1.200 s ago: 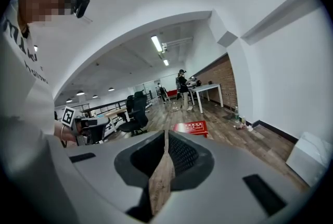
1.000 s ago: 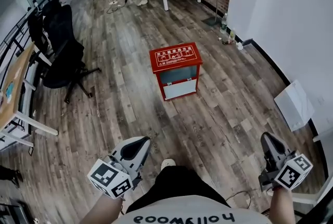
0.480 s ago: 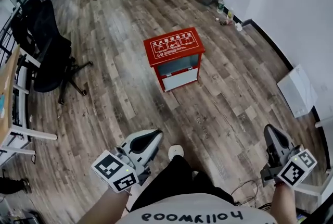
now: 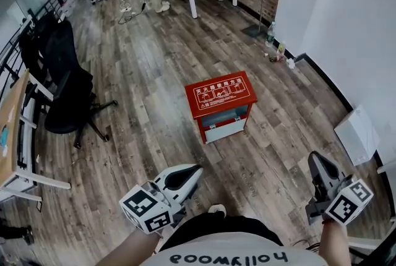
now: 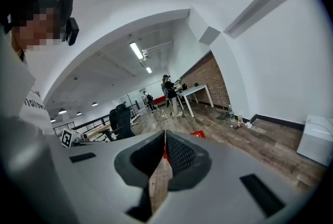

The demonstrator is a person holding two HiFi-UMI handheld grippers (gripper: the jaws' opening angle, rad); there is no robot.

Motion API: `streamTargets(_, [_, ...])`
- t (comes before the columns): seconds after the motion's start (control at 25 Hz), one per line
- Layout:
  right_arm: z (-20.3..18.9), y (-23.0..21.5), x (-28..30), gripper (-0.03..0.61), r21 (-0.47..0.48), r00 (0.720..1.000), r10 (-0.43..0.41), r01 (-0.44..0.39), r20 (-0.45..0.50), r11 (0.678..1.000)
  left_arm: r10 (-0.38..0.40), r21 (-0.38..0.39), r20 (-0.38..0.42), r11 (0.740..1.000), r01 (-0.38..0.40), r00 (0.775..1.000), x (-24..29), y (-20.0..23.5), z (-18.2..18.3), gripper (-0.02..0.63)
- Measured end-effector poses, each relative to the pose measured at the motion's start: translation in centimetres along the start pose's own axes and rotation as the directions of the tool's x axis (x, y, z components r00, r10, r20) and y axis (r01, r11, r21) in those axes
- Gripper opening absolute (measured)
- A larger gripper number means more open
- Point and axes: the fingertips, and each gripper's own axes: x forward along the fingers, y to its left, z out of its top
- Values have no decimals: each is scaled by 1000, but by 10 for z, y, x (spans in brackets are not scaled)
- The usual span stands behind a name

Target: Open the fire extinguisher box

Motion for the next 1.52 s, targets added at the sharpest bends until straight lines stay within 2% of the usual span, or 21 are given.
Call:
streamTargets(0.24, [8,3,25,11,-107,998,-20,13,-61,994,8,-20,38,1000,-7,999,13,23,15,6])
streamTargets(0.4, [12,-6,40,11,-131,996,-3,-9,-94,991,23,-14,40,1000,-22,999,27,29,21,8])
streamTargets(0.92, [50,-82,87,11,-174,973,111,-147,-202,974,189,-77,92,980,-182,978,89,36,35,6])
streamTargets(1.24, [57,-127,108,11,-277,934,170,-261,-314,925,258,-87,106,964,-250,960,141,27,37,6])
streamTargets(1.52, [56,-156,122,11,-273,888,249,-368,-386,889,352,-81,109,935,-344,930,172,24,28,6])
